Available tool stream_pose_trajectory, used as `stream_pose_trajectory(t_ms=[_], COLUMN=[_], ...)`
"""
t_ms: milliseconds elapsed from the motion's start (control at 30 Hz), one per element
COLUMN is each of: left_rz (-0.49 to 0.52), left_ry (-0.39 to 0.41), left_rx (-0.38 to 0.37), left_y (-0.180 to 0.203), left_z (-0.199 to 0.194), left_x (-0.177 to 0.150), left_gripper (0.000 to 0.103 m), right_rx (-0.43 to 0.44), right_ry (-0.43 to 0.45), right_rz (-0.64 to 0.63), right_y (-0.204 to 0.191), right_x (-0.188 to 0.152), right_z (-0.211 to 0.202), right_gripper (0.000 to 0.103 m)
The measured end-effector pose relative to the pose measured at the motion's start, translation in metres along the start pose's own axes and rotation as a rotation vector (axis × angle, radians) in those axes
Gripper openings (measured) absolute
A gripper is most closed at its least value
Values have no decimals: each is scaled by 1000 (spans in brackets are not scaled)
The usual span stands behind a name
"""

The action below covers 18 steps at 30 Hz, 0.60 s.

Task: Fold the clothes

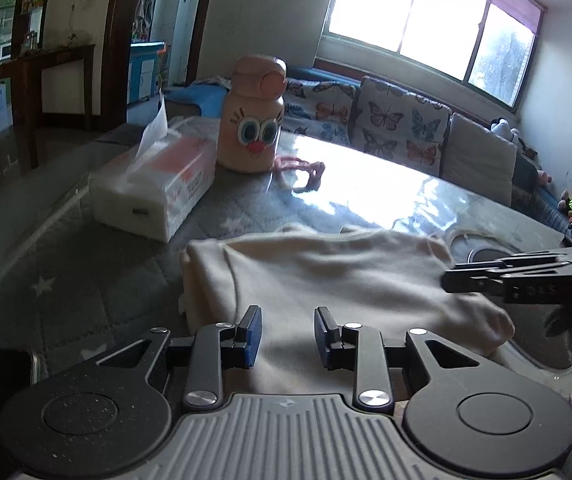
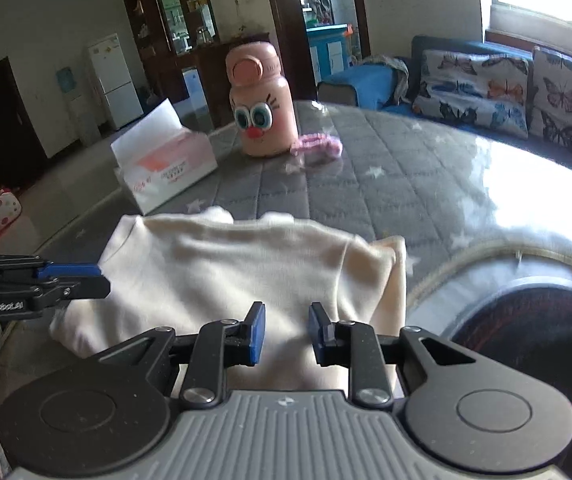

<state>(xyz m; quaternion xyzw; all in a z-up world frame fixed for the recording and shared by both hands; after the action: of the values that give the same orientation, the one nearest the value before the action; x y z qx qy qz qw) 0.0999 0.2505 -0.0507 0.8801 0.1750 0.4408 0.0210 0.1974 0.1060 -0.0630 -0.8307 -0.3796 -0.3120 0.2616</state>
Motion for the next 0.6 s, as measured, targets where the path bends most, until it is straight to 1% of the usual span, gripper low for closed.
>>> stream_pose_trajectory(t_ms=[67,100,167,333,433,500,600], left_rz=[-2,-4,-7,-14,-10,-1,2], left_ry=[2,-1,-12,-35,-38,-38,-39], left_rx=[4,8,16,27,29,30,33], left_y=[0,-1,-3,-9,-9,-8,-8], left_z=[2,4,7,12,13,13,12], left_x=[3,4,2,-4,-5,-5,-5], left_gripper=[34,34,34,34,34,34,34], right_rx=[-2,-1,2,17,-6,-36,-41], right_ry=[10,13,19,19,-9,-7,-9], right_rz=[-2,-2,-11,-21,-52,-67,-59], right_y=[0,0,-3,-9,-12,-10,-10], right_x=[9,13,22,38,41,42,45], right_z=[7,11,21,46,67,78,80], right_gripper=[26,30,35,35,36,40,40])
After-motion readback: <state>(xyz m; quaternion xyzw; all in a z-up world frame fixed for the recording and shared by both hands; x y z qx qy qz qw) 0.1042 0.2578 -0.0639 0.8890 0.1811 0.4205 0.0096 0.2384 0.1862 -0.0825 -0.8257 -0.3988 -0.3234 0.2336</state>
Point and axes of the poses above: each gripper's, at about its wrist camera, not at the fingertips, and z roughly the way its jaws point, y to its right, x to its top, the point moved 10 cm from there along z, roughly the way its jaws point, and after that the axes turned 1 degree about x, right-handed, at the moved point
